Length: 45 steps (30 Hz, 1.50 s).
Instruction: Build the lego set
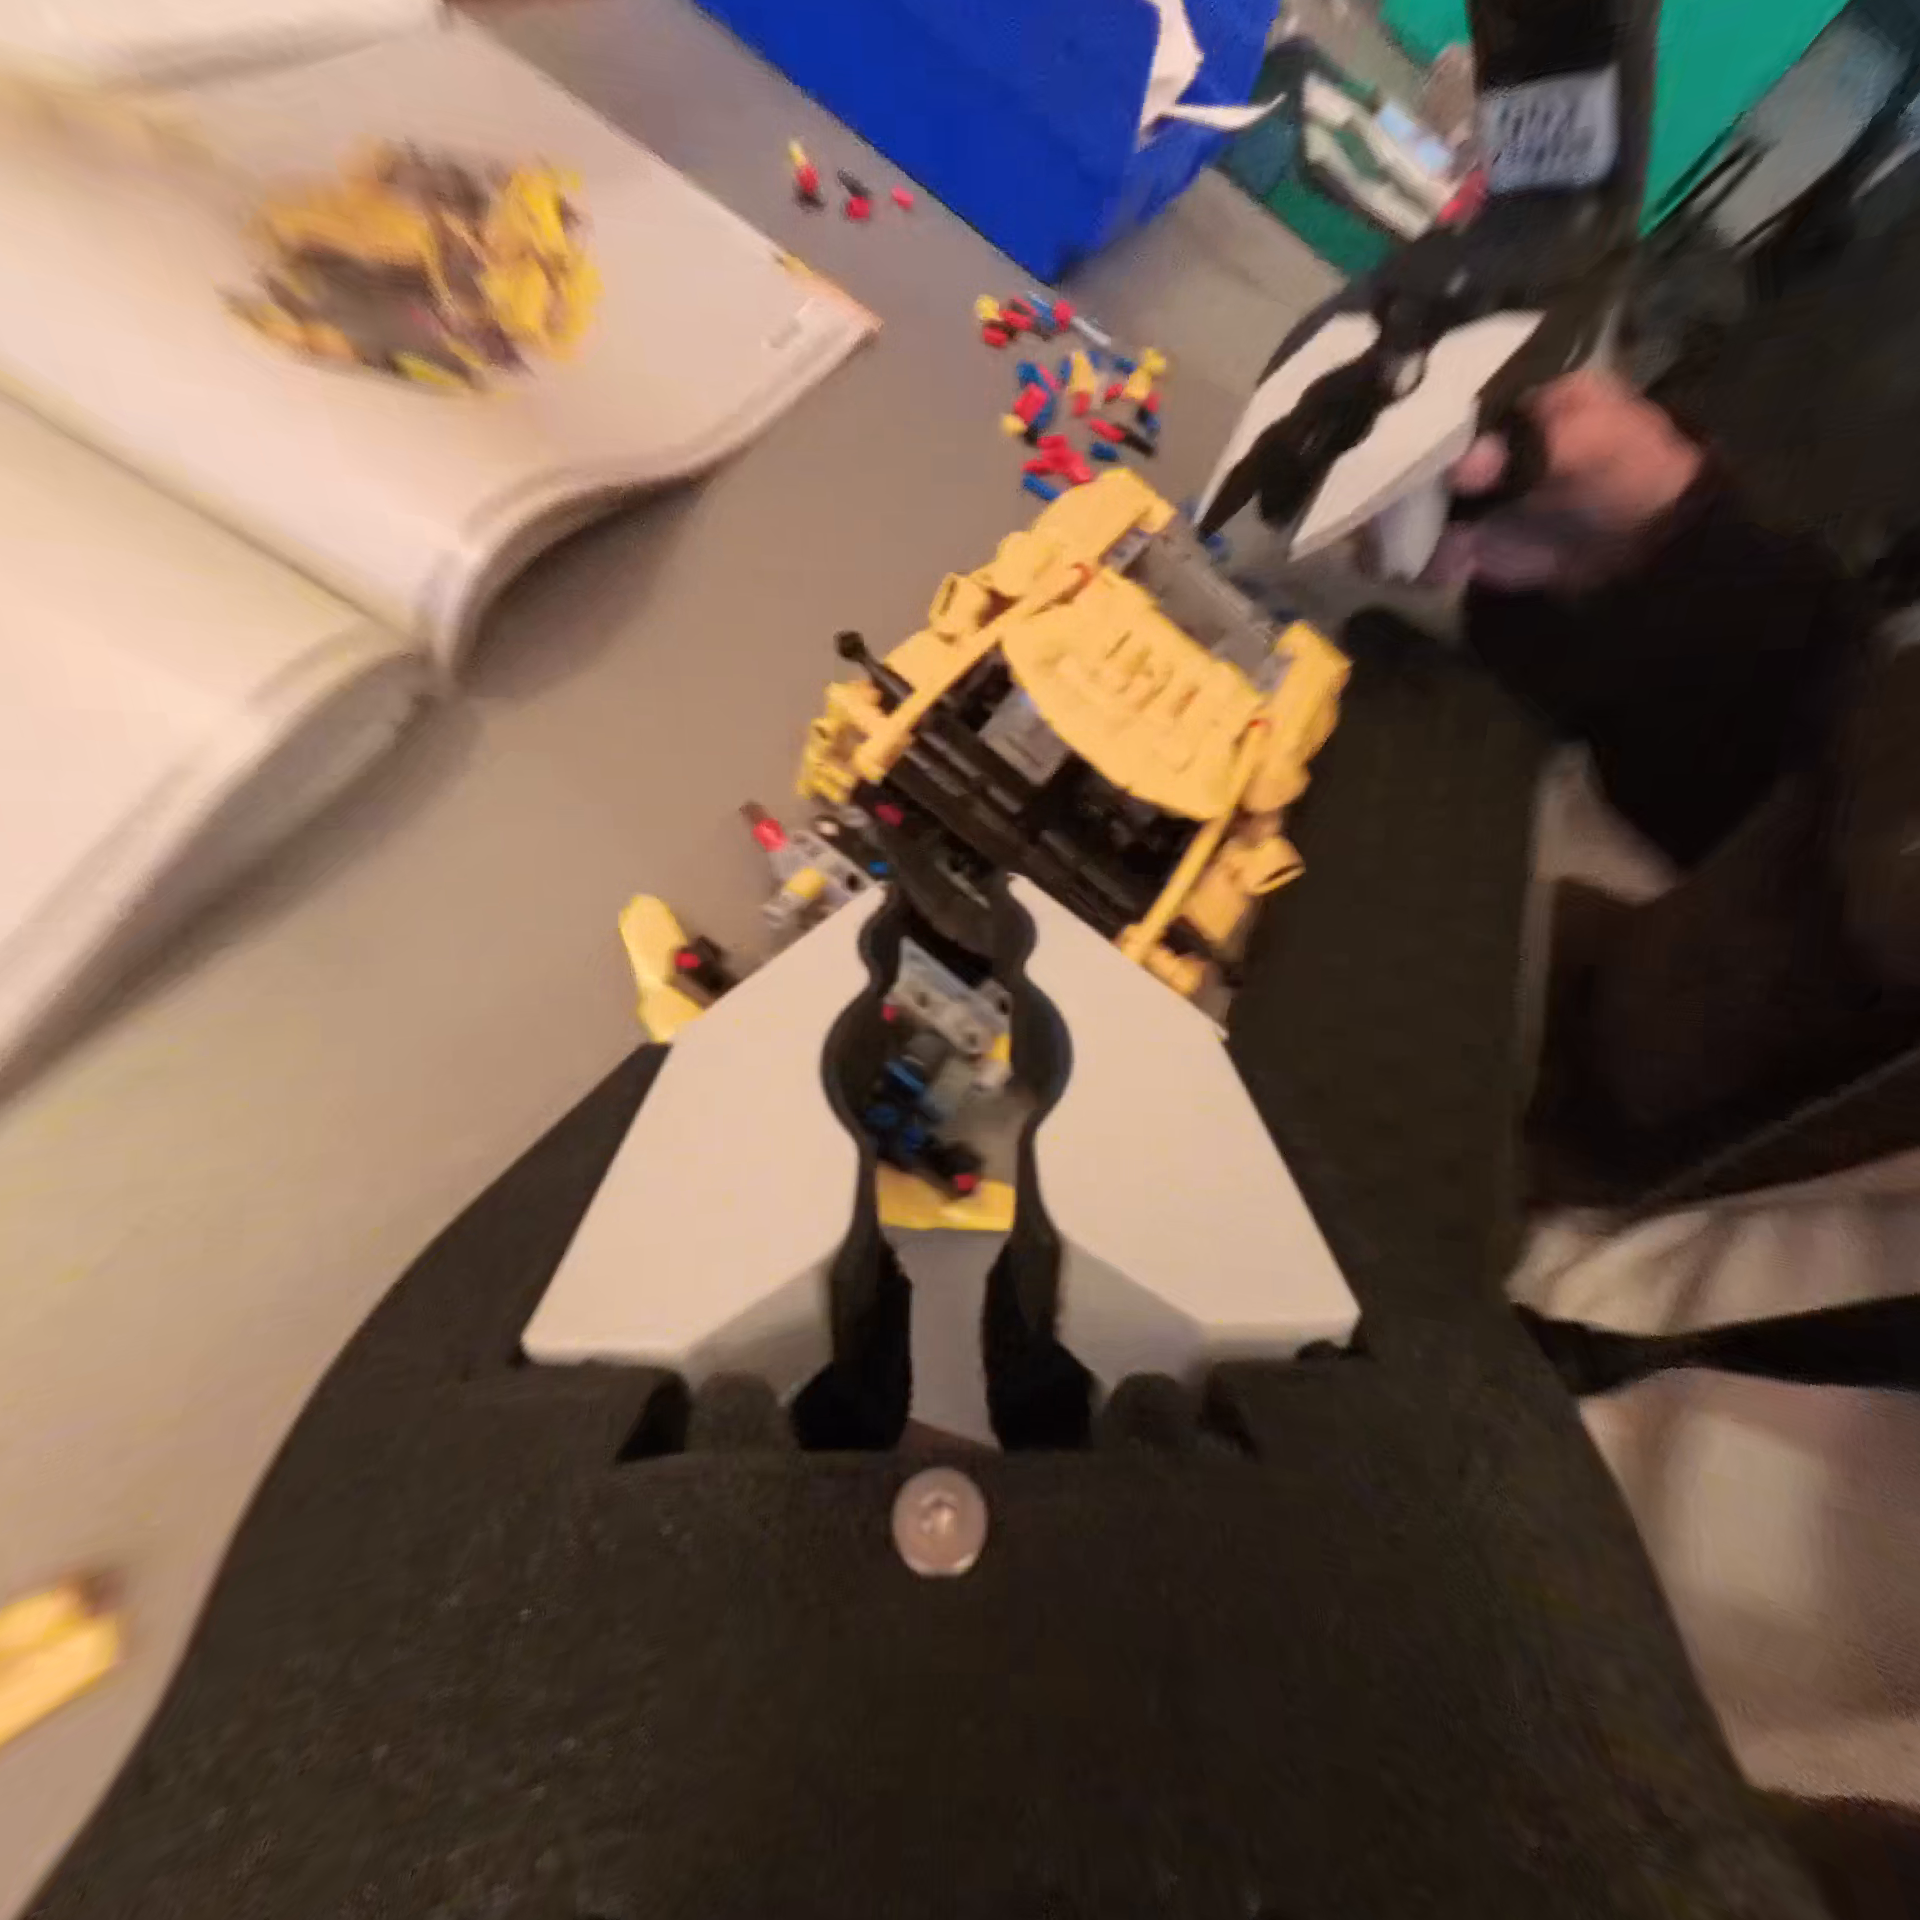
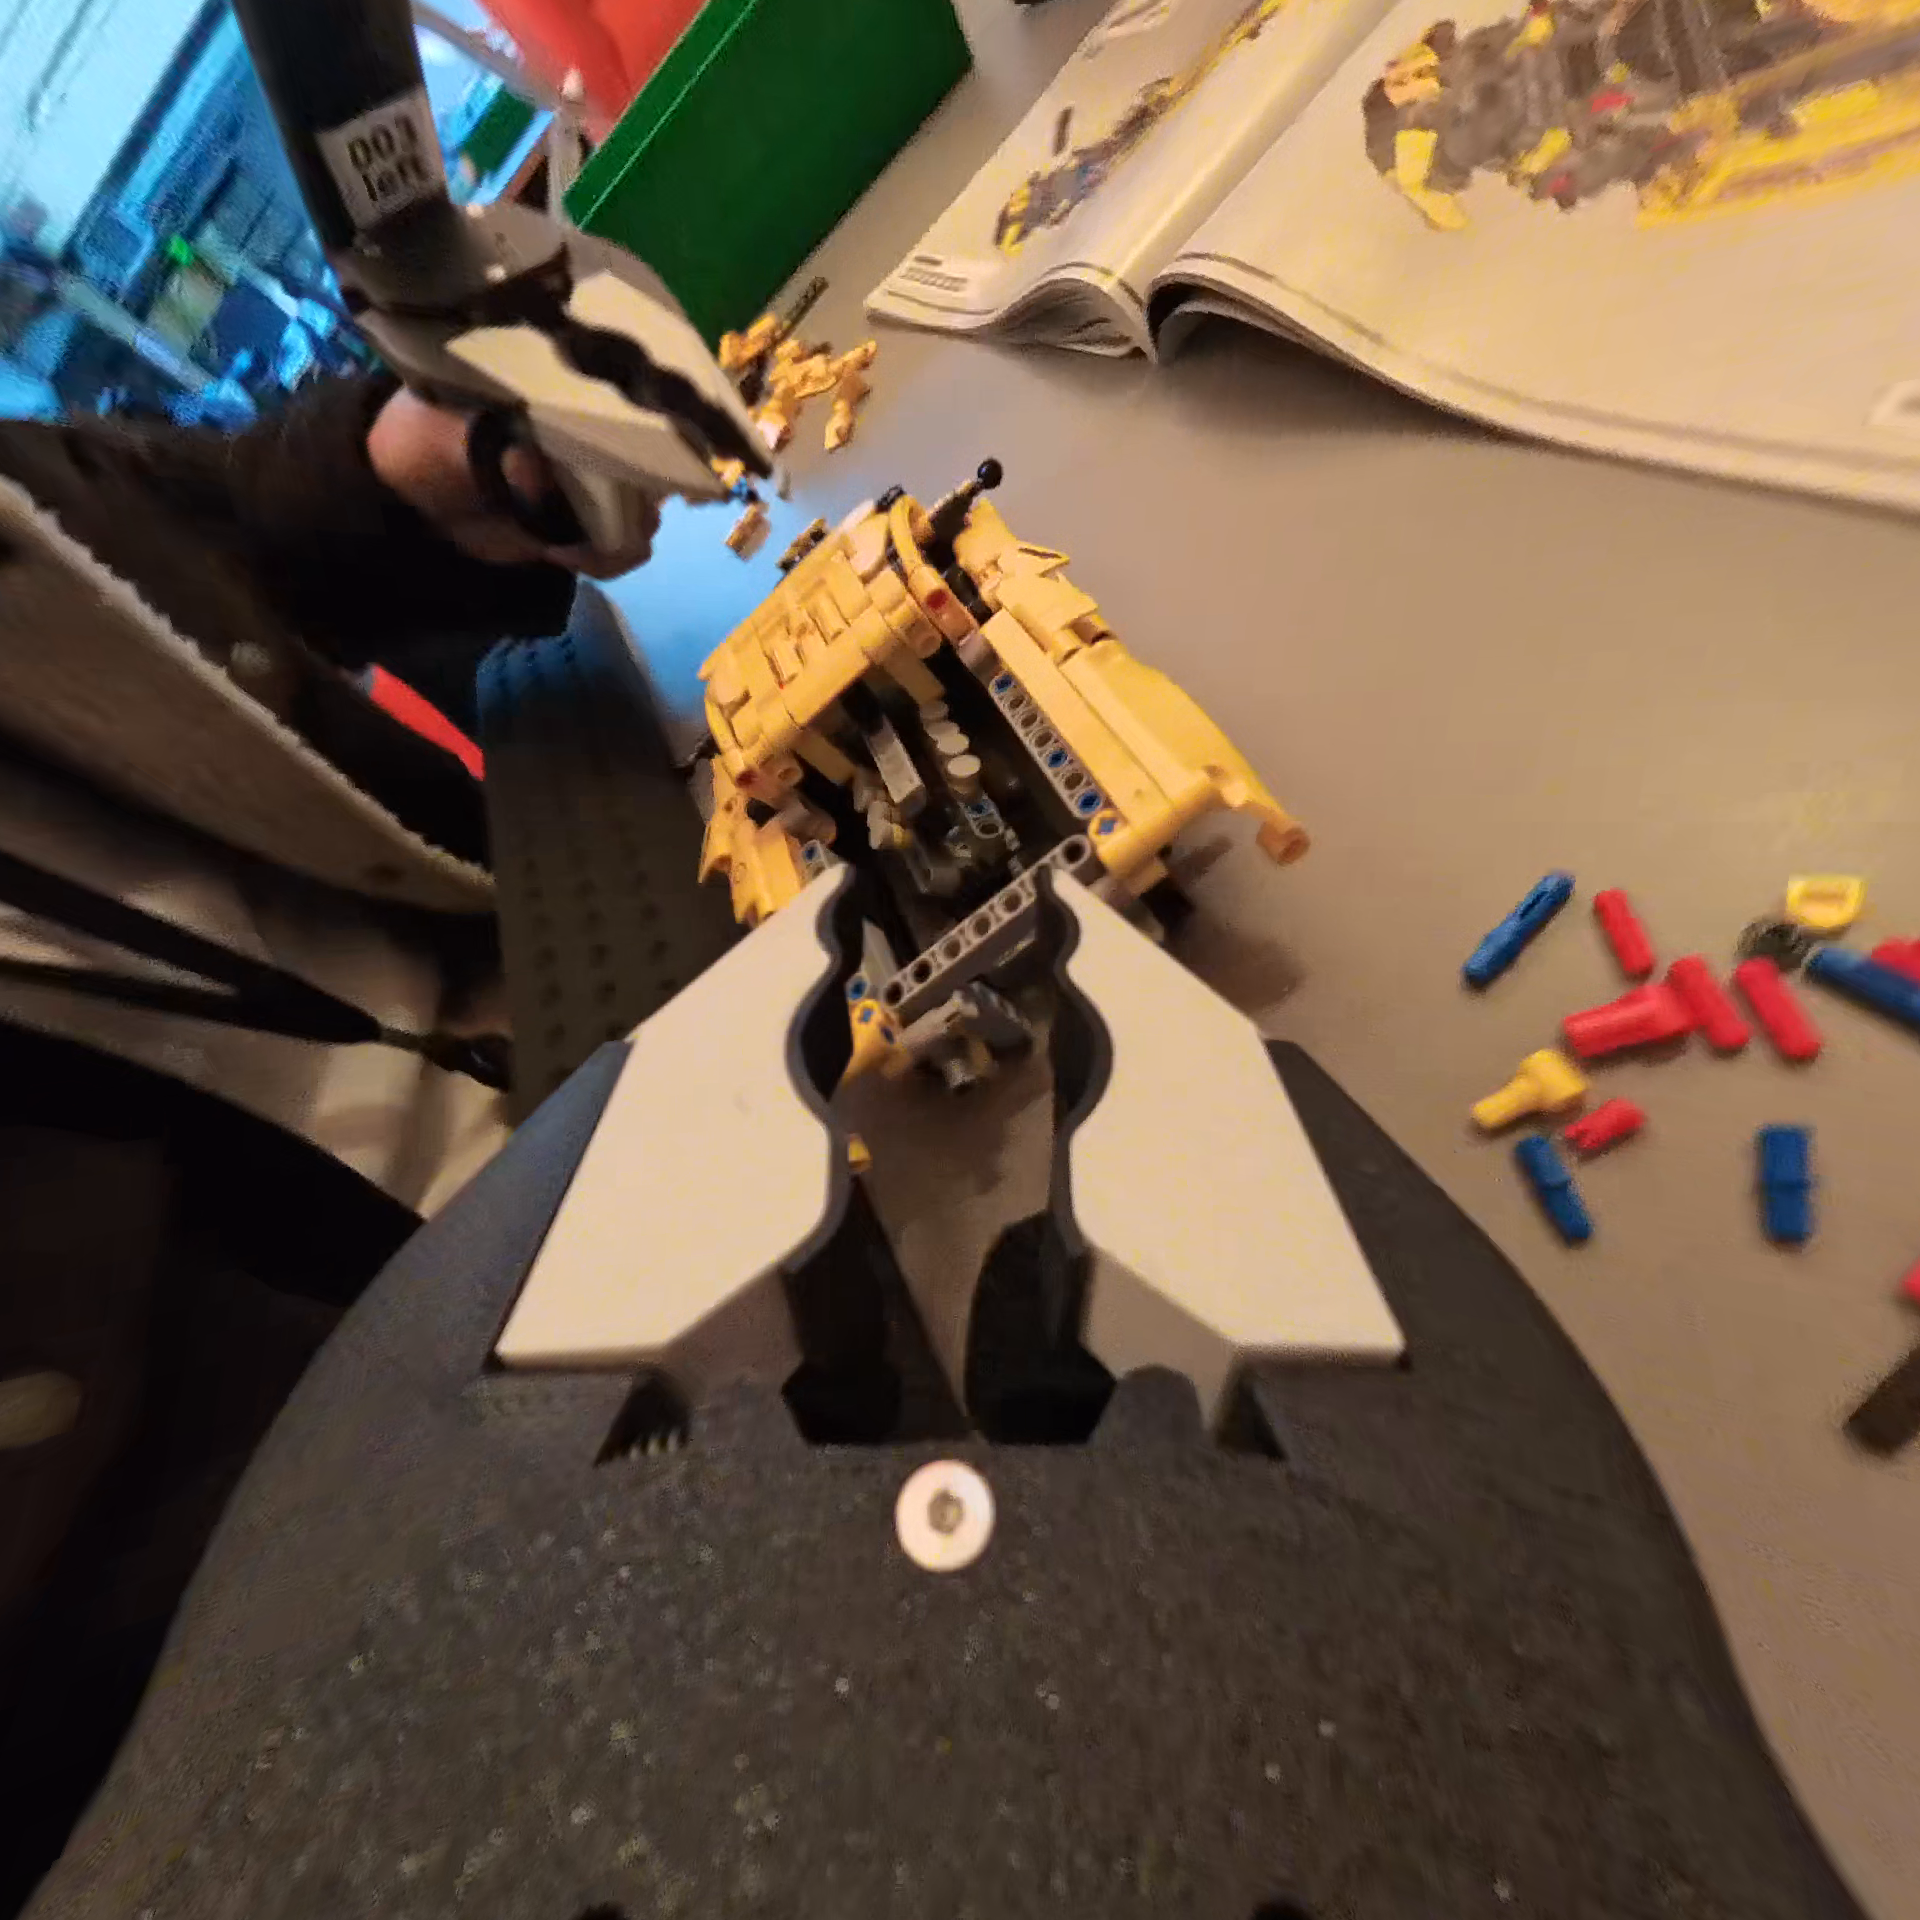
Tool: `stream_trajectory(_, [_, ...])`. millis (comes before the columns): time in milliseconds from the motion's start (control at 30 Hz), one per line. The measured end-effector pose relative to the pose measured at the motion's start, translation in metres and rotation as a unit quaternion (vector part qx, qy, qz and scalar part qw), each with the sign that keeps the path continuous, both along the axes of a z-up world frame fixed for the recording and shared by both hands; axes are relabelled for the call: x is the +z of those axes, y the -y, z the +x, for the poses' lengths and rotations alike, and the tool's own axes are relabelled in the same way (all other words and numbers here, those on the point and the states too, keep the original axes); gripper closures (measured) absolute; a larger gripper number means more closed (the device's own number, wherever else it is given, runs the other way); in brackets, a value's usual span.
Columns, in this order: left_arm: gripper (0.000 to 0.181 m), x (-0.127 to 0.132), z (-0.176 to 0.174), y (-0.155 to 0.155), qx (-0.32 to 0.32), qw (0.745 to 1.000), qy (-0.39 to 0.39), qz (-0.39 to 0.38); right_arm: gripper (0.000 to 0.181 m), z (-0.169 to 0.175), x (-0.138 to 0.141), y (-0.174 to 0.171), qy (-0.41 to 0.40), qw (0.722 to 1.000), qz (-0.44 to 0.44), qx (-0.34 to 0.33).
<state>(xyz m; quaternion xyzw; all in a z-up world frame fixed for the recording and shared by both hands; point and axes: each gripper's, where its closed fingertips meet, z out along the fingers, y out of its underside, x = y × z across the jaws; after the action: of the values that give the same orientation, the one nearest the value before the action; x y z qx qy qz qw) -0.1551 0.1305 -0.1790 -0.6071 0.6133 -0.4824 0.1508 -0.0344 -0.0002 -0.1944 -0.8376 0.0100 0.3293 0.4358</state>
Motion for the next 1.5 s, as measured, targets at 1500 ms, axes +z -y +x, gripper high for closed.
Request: stream_trajectory(1500, [0.175,-0.031,0.008,0.025,0.070,0.934,-0.149,-0.318,0.167,-0.009,-0.030,0.003,0.065,0.975,-0.189,-0.098])
